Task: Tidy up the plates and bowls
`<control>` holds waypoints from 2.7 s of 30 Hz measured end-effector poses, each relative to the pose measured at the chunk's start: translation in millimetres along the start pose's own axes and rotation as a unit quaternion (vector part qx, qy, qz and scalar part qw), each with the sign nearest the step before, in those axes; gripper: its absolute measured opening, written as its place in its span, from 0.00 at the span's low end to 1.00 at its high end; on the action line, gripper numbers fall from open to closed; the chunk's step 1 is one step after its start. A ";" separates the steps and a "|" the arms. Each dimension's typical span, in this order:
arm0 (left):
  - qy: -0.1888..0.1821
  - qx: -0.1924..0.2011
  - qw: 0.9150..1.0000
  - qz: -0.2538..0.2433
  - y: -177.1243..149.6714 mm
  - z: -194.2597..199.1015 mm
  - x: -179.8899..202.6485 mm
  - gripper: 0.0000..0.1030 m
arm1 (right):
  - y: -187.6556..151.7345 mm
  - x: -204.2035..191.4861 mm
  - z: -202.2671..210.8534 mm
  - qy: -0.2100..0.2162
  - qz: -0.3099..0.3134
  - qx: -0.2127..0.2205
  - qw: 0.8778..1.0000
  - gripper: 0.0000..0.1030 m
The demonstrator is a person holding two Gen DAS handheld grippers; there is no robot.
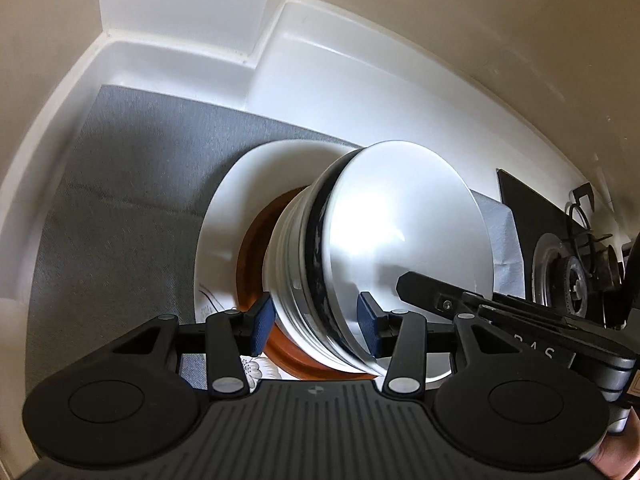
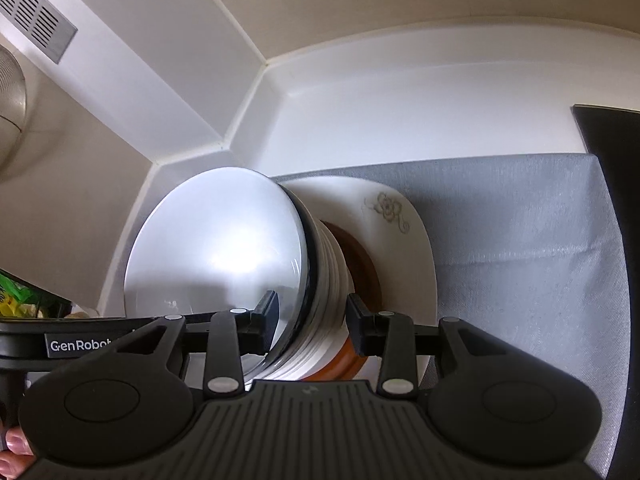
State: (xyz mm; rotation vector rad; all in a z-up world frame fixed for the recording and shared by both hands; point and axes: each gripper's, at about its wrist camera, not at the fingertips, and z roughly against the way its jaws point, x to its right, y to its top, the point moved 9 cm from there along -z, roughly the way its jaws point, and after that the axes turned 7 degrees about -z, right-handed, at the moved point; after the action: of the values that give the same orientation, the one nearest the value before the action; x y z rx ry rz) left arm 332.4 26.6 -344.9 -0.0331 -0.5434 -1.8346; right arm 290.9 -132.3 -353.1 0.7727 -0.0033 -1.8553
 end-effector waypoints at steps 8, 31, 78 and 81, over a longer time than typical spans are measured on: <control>-0.001 0.026 1.000 -0.001 -3.1 2.2 -0.3 0.45 | -2.8 -0.6 -1.1 0.009 -0.008 0.010 1.000 0.49; 0.134 0.122 0.982 -0.059 -87.3 215.2 106.3 0.97 | -82.8 -50.3 202.5 -0.013 0.082 0.076 0.994 0.98; 0.217 0.110 0.966 -0.084 -131.4 314.1 174.0 1.00 | -125.0 -73.6 322.6 -0.110 0.045 0.066 0.991 1.00; 0.216 0.111 0.966 -0.085 -133.1 314.3 174.3 1.00 | -126.4 -74.1 323.1 -0.110 0.048 0.067 0.990 1.00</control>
State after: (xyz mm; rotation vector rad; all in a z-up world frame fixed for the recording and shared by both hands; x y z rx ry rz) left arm 75.7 20.2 -60.4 0.5679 -0.4480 -1.8601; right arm 37.4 -128.3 -104.9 0.6433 -0.3042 -1.8521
